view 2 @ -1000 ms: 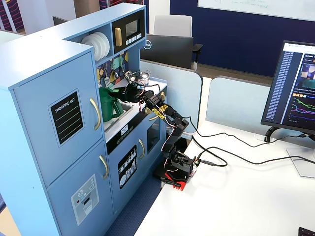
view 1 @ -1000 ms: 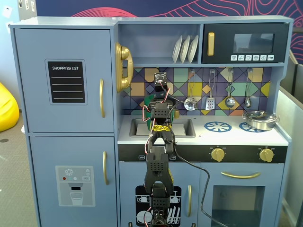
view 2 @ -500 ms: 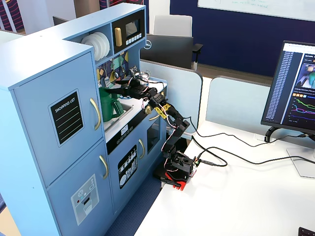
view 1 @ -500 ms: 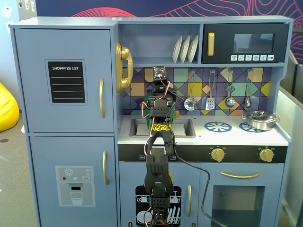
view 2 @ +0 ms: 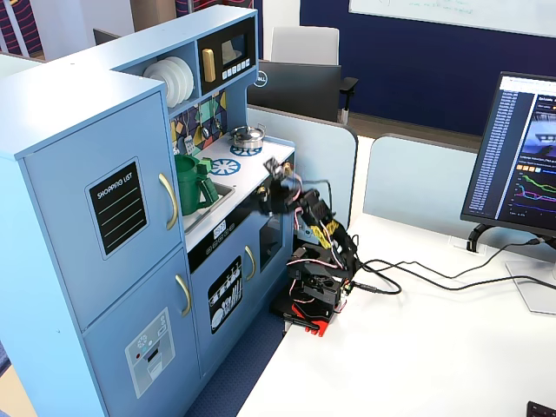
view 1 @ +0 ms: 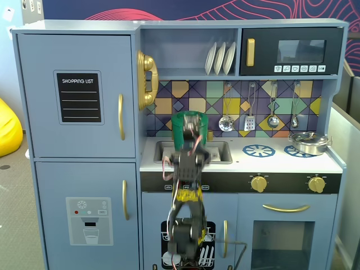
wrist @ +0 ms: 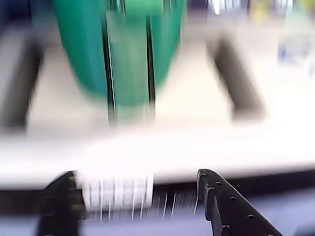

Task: Pick up the lid from the counter and put it on the green recipient

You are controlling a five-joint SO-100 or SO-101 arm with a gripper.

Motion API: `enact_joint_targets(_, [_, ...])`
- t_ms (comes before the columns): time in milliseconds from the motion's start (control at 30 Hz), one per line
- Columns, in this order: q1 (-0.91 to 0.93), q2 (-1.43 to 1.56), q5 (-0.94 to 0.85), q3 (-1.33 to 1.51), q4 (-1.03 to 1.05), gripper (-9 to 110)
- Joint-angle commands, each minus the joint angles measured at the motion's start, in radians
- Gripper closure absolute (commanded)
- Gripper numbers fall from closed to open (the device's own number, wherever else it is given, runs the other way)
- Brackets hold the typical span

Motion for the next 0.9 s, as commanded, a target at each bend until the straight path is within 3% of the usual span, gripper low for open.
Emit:
enact_joint_targets(0, [0.005,0.124,0.008,0.371,0.003,100])
enact_joint_targets(300, [-0.135,0.186,0.143,0.827,-0.038,100])
enact_joint_targets(400, [-0.166,0.189,0.219,0.827,0.091,100])
enact_joint_targets(600, [-0.166,0.264,0.204,0.828,0.391,100])
enact_joint_targets(867, [-0.121,0.264,0.207,0.828,0.479,100])
